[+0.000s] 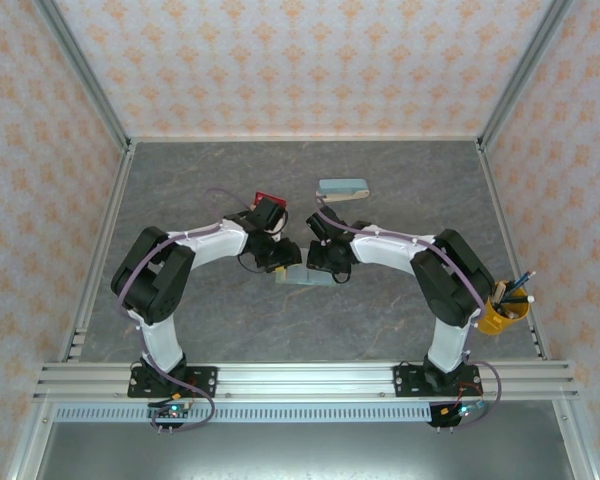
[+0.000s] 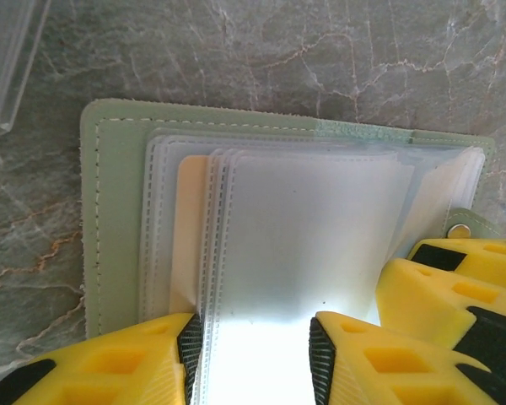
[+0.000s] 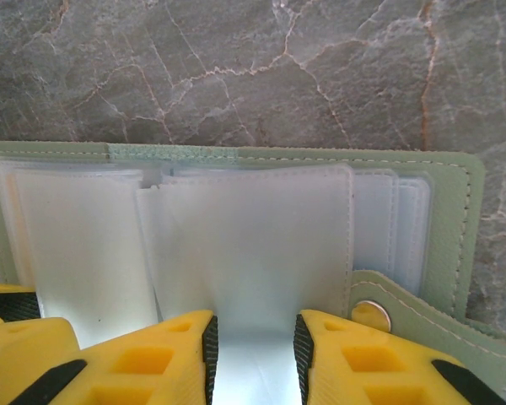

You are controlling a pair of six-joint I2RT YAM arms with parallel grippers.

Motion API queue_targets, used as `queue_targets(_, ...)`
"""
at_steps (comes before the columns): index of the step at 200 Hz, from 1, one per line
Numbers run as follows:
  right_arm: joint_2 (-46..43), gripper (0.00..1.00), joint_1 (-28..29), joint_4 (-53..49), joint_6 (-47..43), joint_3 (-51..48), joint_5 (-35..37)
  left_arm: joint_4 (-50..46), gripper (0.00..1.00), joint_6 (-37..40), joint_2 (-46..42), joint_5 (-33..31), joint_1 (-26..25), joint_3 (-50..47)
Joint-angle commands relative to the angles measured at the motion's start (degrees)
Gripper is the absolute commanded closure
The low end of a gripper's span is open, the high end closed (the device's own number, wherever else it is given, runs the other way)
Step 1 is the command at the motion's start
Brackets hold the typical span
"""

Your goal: Take the credit cards out of the card holder

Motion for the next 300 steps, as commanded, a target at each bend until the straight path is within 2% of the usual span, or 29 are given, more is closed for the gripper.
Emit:
queue_targets(1, 1.5, 0.68, -0.2, -0.3, 0.7, -1.6, -0.8, 0.6, 0.60, 1.1, 1.3, 2.4, -0.8, 0.0)
queue_targets(40, 0.1, 0.69, -0.8, 1.2, 1.0, -2.6, -2.0, 5.3, 0.68, 1.0, -1.5, 6.8, -0.8, -1.6)
queue_targets(68, -1.4, 0.70, -1.2, 2.7, 1.1, -3.3, -3.3, 7.8, 0.69, 0.8, -2.6, 9.2, -0.8, -2.4)
queue_targets(150, -5.6, 0.70, -1.8, 3.7, 1.5, -4.5, -2.6, 8.5, 0.75, 1.3, -5.4, 9.4, -0.8, -2.9)
queue_targets(187, -8.4, 0.70, -1.8, 2.8, 2.1, -5.4, 1.2, 9.9, 0.74, 0.7, -4.8, 11.2, -0.9, -3.0)
queue_targets(236, -13.9, 0.68, -1.8, 2.3, 3.3, -7.8, 9.3, 16.6, 0.74, -3.1, -3.8, 15.2, -1.0, -4.4)
queue_targets(300, -19.4, 0.66, -1.9, 2.5, 5.3, -10.8, 15.6, 17.2, 0.73, -3.4, -2.1, 15.5, -3.2, -2.4)
